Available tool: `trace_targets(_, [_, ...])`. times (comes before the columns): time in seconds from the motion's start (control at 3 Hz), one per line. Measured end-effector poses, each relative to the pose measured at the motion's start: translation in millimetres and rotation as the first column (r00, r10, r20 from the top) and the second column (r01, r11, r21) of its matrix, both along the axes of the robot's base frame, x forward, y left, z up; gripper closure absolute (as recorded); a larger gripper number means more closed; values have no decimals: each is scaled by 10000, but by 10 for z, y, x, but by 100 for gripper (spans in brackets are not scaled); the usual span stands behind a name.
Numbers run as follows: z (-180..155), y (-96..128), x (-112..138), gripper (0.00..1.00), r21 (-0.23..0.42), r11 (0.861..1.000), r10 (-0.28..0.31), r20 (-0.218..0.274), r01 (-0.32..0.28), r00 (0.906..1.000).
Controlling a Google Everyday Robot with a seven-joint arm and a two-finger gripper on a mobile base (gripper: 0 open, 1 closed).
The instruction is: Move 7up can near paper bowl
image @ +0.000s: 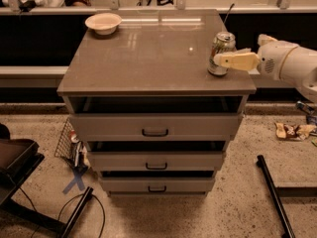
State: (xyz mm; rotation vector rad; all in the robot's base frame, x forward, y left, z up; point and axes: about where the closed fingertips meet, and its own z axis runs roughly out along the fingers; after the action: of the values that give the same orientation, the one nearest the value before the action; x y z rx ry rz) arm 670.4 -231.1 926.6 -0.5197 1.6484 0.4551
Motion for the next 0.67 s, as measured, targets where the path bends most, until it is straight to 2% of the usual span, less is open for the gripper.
trace_targets(0.67, [-137, 349, 400, 2, -147, 9988, 473, 593, -465, 9971])
